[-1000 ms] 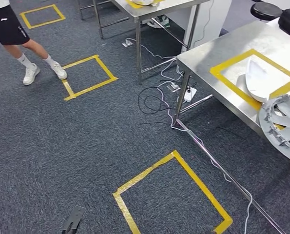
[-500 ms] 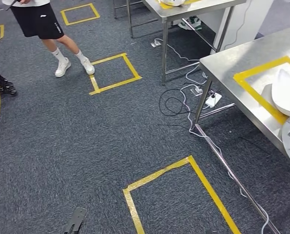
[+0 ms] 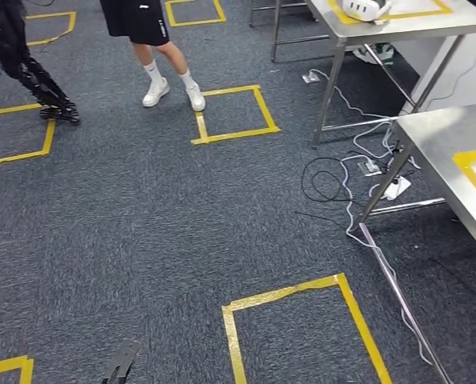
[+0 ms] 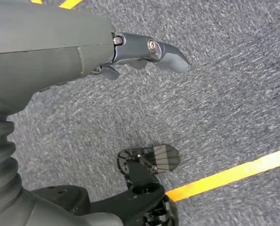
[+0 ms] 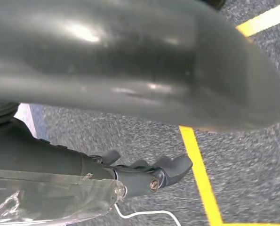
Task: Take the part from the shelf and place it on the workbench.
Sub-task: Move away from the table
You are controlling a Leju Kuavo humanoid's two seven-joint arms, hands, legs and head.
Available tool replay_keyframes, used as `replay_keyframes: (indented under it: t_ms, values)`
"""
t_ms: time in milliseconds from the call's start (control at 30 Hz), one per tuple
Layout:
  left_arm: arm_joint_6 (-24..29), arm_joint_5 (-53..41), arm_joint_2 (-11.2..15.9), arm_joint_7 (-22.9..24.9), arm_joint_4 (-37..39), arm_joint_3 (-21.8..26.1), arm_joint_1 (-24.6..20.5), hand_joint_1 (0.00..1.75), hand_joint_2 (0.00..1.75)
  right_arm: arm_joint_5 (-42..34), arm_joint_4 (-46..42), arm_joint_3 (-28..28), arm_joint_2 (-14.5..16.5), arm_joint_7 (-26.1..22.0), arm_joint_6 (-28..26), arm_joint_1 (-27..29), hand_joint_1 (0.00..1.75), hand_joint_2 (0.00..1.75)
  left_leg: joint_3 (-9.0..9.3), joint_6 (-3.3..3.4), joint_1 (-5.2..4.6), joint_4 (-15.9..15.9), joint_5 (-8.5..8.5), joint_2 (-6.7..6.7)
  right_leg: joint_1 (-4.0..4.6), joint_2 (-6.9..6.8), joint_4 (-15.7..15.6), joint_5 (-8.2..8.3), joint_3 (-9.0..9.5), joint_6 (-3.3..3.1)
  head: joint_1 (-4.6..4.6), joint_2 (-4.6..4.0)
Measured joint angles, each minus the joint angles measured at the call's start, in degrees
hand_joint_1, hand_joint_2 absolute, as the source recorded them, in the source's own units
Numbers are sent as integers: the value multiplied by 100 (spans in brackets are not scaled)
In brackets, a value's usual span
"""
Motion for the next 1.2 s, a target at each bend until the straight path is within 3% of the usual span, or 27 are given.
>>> replay_keyframes:
  t_ms: [33, 67, 100, 167, 233, 300, 367, 433, 500, 567, 600, 667, 733, 800, 867, 933, 1000, 1067, 1100, 1133, 1167, 1200]
  values:
    - [0, -1, -2, 0, 0, 0, -1, 0, 175, -1, 1, -1, -1, 1, -1, 8, 0, 0, -2, 7, 0, 0, 0, -70, -3, 52, 375, -138, -187, 8, 8, -1]
    - [0, 0, -3, 0, 0, 0, 3, 0, 175, 0, 1, -1, -1, 1, -1, 13, 0, 0, -2, 8, 0, 2, 1, -143, -6, 75, 581, -165, -303, 14, 10, -1]
    - [0, 0, -3, 0, 0, 0, 7, 0, 175, 0, 1, -1, -1, 1, -2, 14, 0, 0, 1, 5, 2, 4, 3, -220, -13, 87, 564, -76, -318, 17, 9, -1]
    - [-1, 0, -4, 0, 0, 0, 5, 0, 175, 5, 1, -1, -1, -3, -2, 9, 0, 0, 13, -17, 15, 11, 4, -378, -56, 187, -87, 357, -44, 31, 10, -1]
    - [-3, -3, -1, 0, 0, 0, -10, 0, 175, 12, 3, -1, 0, -8, -2, 5, 0, 0, 0, -75, 15, 36, 7, -517, -108, 434, -788, 634, 281, 37, 9, -1]
    - [-4, -7, 5, 0, 0, 0, -9, 0, 175, 16, 7, -1, 0, -13, -3, -2, 0, 0, -43, -150, 24, 45, 33, -623, -108, 545, -998, 648, 380, -9, 6, -1]
    - [-4, -9, 13, 1, 0, 0, 14, 0, 175, 20, 7, -2, -1, -16, -5, -10, 0, 0, -74, -210, 49, 38, 47, -670, -89, 444, -1011, 669, 382, -99, 4, -1]
    - [-3, -11, 18, 8, 0, 0, 13, 0, 175, 30, 7, -3, 1, -21, -7, -9, 0, 0, -195, -248, 39, 269, -121, -478, -85, 317, -1033, 691, 386, -188, -32, -1]
    - [-2, -17, 13, 19, 0, -1, -17, 0, 175, 42, 7, -3, -1, -25, -7, 2, 0, 0, -525, -275, 26, 956, -496, -214, -61, 160, -1040, 689, 381, -247, -75, -1]
    - [-2, -22, 7, 26, 0, -2, -24, 0, 175, 48, 7, -3, -4, -25, -8, 9, 0, 0, -829, -285, 29, 1609, -736, -128, -34, -3, -1039, 681, 375, -268, -82, -1]
    - [-2, -22, 6, 28, 0, -2, -17, 0, 175, 49, 7, -3, -5, -26, -9, 6, 0, 0, -853, -281, 29, 1680, -705, -114, -27, -73, -1039, 679, 375, -271, -84, -1]
    - [-2, -22, 9, 33, 0, -2, -7, 0, 175, 50, 7, -3, -4, -27, -9, -6, 0, 0, -567, -253, 21, 1180, -376, -33, -19, -204, -1039, 669, 389, -266, -85, -1]
    - [-2, -22, 10, 33, 0, -2, -24, 0, 175, 53, 7, -3, -4, -30, -9, -8, 0, 0, -155, -212, -23, 427, -103, 272, 11, -315, -1027, 642, 403, -231, -92, -1]
    - [-2, -23, 7, 34, 0, -2, -44, 0, 175, 54, 7, -3, -5, -33, -10, -7, 0, 0, -6, -167, -69, 104, -69, 458, 51, -422, -1020, 613, 416, -187, -81, -1]
    - [-2, -24, 8, 37, 0, -2, -31, 0, 175, 54, 7, -3, -5, -34, -11, -15, 0, 0, -17, -107, -71, 71, -64, 338, 48, -520, -1025, 583, 440, -140, -68, -1]
    - [-1, -22, 16, 44, 0, -2, -16, 0, 175, 55, 7, -3, -5, -34, -11, -21, 0, 0, -13, -45, -48, 54, -45, 203, 19, -335, -837, 434, 382, -79, -54, -1]
    - [0, -19, 17, 50, 0, -2, -28, 0, 175, 55, 7, -3, -5, -28, -11, -11, 0, 0, -13, 2, -30, 48, -35, 67, 0, -29, -184, 91, 92, -40, -20, -1]
    - [0, -19, 12, 50, 0, -2, -26, 0, 175, 54, 8, -3, -5, -15, -12, 6, 0, 0, -14, 20, -28, 49, -33, -86, -5, 68, 532, -165, -271, -26, -5, -1]
    - [0, -17, 11, 50, 0, -2, -17, 0, 175, 54, 8, -3, -5, -10, -13, 11, 0, 0, -12, 19, -25, 51, -33, -163, -8, 78, 643, -141, -350, -23, -4, -1]
    - [0, -16, 10, 50, 0, -2, -9, 0, 175, 54, 8, -3, -5, -6, -13, 11, 0, 0, -7, 12, -18, 54, -30, -244, -18, 90, 519, -1, -316, -20, -6, -1]
    - [0, -15, 10, 50, 0, -2, -4, 0, 175, 54, 7, -3, -5, -5, -13, 9, 0, 0, 2, -2, -7, 58, -29, -324, -36, 124, 190, 216, -178, -14, -5, -1]
    - [0, -14, 12, 50, 0, -2, -4, 0, 175, 55, 8, -3, -4, -6, -13, 8, 0, 0, 4, -29, 3, 63, -30, -402, -72, 246, -213, 417, 3, 9, -2, -1]
